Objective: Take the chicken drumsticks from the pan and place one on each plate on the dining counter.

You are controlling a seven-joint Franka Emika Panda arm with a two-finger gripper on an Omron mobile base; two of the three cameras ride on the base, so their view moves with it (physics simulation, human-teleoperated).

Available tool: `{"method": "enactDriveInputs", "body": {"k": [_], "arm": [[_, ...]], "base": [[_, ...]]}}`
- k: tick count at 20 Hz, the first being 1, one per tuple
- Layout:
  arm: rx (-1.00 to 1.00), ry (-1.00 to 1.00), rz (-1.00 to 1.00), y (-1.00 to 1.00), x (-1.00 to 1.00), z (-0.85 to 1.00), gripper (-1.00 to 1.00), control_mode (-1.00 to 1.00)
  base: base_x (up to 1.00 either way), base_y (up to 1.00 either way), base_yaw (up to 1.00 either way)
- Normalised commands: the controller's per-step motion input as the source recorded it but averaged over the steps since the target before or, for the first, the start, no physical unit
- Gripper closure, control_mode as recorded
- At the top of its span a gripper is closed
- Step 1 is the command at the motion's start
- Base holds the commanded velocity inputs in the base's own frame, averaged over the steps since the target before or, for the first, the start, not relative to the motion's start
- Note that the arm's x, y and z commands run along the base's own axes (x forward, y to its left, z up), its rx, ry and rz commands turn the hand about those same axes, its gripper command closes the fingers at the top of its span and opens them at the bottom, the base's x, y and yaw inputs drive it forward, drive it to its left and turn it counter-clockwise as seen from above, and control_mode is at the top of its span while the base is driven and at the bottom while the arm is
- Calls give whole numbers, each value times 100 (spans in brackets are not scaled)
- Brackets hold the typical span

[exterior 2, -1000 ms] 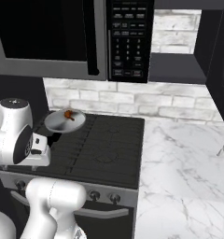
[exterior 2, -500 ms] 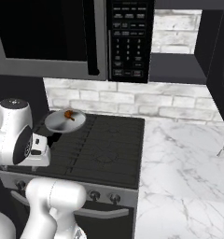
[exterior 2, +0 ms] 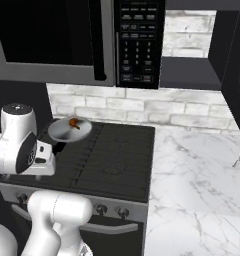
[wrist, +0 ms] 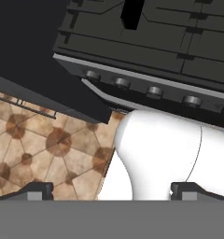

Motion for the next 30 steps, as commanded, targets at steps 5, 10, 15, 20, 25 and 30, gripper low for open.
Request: {"method": "enactDriveInputs", "body": {"k": [5, 10, 15, 20, 25, 30], "arm": [[-1, 0, 0, 4, 60, 16, -100, -100], [-15, -12, 0, 19, 69, 5, -100, -100], [-14, -38, -1, 14, 62, -4, -100, -100], [0, -24, 0, 0, 63, 1, -100, -100], [6, 0, 0, 0, 75, 7, -100, -100], [9, 0, 0, 7, 71, -2, -100, -100]], "base": [[0, 0, 0], [0, 0, 0], [0, 0, 0], [0, 0, 0], [0, 0, 0], [0, 0, 0]]}}
